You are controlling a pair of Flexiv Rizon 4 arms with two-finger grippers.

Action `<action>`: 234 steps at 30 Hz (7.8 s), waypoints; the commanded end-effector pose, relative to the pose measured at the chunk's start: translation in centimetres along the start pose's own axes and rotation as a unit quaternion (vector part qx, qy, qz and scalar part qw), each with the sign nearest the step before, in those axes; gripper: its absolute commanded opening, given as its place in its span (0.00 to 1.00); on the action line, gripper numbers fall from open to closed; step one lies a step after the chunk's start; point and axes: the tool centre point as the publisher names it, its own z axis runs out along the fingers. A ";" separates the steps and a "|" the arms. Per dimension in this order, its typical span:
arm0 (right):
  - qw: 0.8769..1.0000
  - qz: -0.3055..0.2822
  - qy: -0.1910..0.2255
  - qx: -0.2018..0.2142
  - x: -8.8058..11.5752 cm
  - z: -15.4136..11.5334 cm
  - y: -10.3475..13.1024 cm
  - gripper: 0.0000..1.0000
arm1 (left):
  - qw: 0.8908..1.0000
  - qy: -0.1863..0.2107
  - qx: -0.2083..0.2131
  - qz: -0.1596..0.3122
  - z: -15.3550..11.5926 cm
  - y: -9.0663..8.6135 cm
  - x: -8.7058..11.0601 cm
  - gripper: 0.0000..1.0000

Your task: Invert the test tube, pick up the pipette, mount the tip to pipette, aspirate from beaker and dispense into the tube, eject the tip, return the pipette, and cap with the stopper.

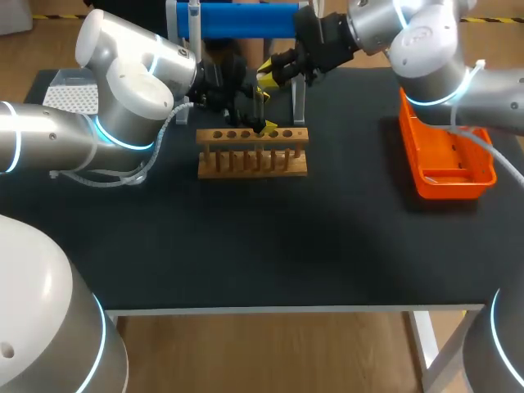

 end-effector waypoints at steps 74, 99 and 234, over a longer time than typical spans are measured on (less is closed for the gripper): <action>1.000 -0.001 0.001 0.003 -0.8 0.9 0.5 0.00 | 1.000 0.002 -0.001 0.000 0.0 0.0 -0.1 1.00; 1.000 0.005 0.011 0.011 -0.3 1.1 -0.3 0.00 | 1.000 0.002 -0.001 0.000 0.0 0.0 -0.1 1.00; 0.979 0.036 0.023 -0.197 0.1 -1.7 -2.3 1.00 | 1.000 0.002 -0.001 0.000 0.0 0.0 -0.1 1.00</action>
